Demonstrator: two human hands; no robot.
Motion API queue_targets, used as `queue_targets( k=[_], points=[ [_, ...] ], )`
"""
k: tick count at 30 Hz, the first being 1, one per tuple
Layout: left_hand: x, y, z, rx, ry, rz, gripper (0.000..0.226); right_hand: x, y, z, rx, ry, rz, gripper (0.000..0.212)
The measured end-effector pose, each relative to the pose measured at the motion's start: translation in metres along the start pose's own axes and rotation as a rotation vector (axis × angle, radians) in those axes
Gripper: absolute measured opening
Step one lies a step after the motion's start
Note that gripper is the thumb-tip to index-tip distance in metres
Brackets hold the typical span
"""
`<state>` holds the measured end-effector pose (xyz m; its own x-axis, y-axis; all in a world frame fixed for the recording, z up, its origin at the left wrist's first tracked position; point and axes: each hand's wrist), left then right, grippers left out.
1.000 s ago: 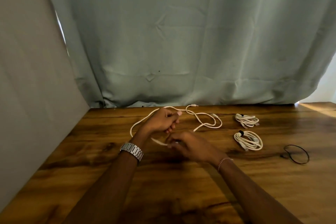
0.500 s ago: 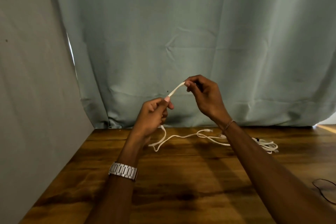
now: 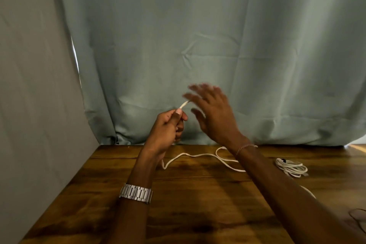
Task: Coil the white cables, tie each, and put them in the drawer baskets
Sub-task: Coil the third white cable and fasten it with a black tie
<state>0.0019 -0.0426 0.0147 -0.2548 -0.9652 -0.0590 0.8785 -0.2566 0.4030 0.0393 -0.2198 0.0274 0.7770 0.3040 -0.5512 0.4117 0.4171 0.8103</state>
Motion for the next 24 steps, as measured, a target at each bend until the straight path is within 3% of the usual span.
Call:
queue_targets(
  k=[4, 9, 13, 16, 19, 22, 24],
  points=[
    [-0.002, -0.001, 0.002, -0.056, 0.011, -0.059, 0.037, 0.006, -0.007, -0.018, -0.069, -0.140, 0.078, 0.033],
    [0.000, -0.009, 0.013, -0.074, -0.017, -0.122, 0.041, -0.001, 0.013, 0.000, -0.229, -0.233, 0.147, 0.030],
    [0.005, -0.013, 0.016, -0.085, 0.010, -0.218, 0.040, -0.008, 0.041, 0.033, 0.076, -0.275, 0.189, 0.037],
    [0.009, -0.012, 0.017, -0.068, -0.003, -0.183, 0.037, -0.009, 0.048, 0.036, 0.273, -0.305, 0.088, 0.037],
    [0.010, -0.010, 0.015, -0.052, -0.012, -0.118, 0.037, -0.003, 0.046, 0.026, 0.354, -0.267, -0.080, 0.048],
    [0.007, -0.007, 0.014, -0.044, -0.048, -0.067, 0.040, -0.005, 0.035, 0.005, 0.218, -0.147, -0.149, 0.079],
    [0.004, -0.007, 0.014, -0.033, -0.069, -0.052, 0.040, -0.011, 0.020, -0.018, -0.005, -0.115, -0.059, 0.078]
  ],
)
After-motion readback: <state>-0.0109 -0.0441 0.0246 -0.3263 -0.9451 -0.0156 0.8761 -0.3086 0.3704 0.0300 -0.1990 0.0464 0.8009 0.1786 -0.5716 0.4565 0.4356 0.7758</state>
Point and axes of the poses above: each hand's wrist, its own y-axis towards the middle knuckle, its own x-axis out of the palm, z = x × y, and after that the axes turned 5 degrees about -z, right-handed
